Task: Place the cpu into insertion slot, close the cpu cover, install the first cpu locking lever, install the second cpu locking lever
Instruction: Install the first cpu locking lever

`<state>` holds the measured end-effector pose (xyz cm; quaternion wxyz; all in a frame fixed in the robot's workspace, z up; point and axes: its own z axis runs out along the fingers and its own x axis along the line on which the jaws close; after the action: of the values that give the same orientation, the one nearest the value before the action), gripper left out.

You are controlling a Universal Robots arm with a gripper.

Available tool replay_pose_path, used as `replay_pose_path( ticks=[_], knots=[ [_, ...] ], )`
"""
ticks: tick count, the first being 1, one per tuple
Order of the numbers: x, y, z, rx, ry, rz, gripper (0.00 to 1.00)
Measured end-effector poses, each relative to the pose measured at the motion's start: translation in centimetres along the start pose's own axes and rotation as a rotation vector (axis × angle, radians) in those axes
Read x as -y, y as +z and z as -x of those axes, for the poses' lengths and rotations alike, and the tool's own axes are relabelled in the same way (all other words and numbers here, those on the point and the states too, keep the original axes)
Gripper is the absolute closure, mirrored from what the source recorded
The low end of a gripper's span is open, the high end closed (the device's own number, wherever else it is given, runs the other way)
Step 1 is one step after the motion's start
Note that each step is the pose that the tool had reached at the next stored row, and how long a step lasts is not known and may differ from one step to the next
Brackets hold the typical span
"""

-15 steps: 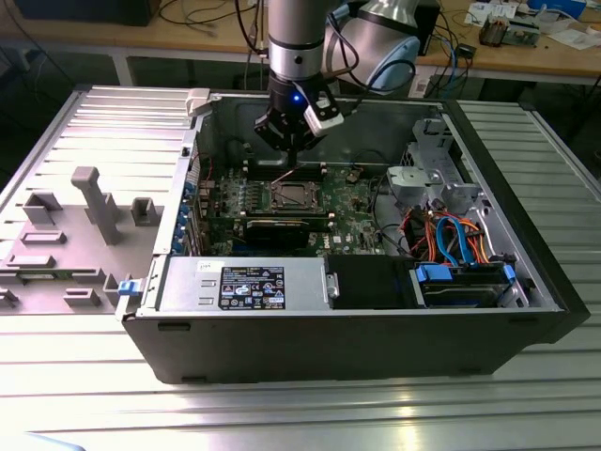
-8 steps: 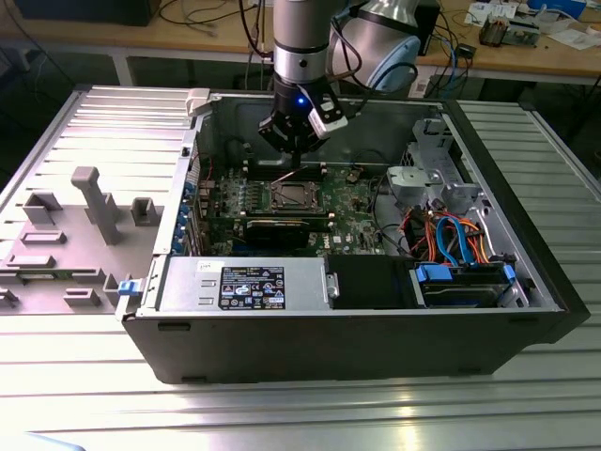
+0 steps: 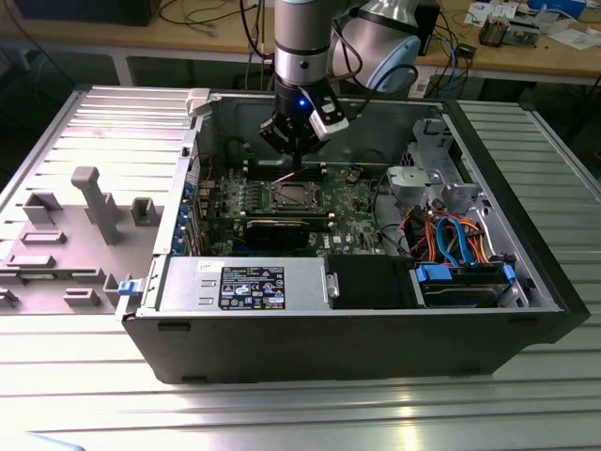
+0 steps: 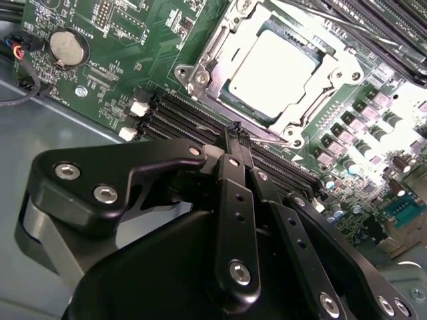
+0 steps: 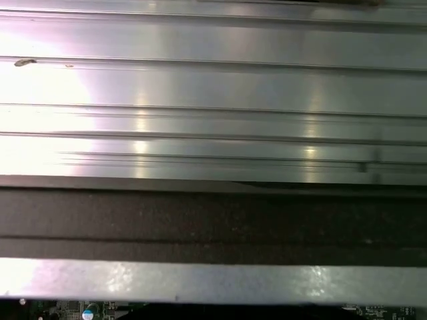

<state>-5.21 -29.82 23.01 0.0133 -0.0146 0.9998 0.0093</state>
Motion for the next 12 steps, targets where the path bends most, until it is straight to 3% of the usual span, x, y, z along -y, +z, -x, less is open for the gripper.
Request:
replay_pose_path(
  ticks=[12],
  knots=[
    [0.07,0.43,0.65,-0.0001,0.0,-0.0007,0.89]
  ],
)
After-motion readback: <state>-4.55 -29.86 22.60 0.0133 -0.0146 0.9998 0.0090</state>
